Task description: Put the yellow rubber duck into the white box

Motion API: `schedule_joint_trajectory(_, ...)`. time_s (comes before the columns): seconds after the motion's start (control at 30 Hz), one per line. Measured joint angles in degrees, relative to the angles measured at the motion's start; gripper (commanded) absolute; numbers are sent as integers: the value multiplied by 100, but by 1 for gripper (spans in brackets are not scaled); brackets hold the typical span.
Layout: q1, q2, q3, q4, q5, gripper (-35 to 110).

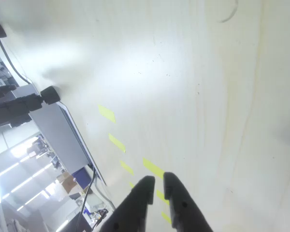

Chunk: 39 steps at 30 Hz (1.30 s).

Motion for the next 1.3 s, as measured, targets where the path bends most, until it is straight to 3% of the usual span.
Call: schedule_joint_trajectory(1.3,0,0,9,0,0,0)
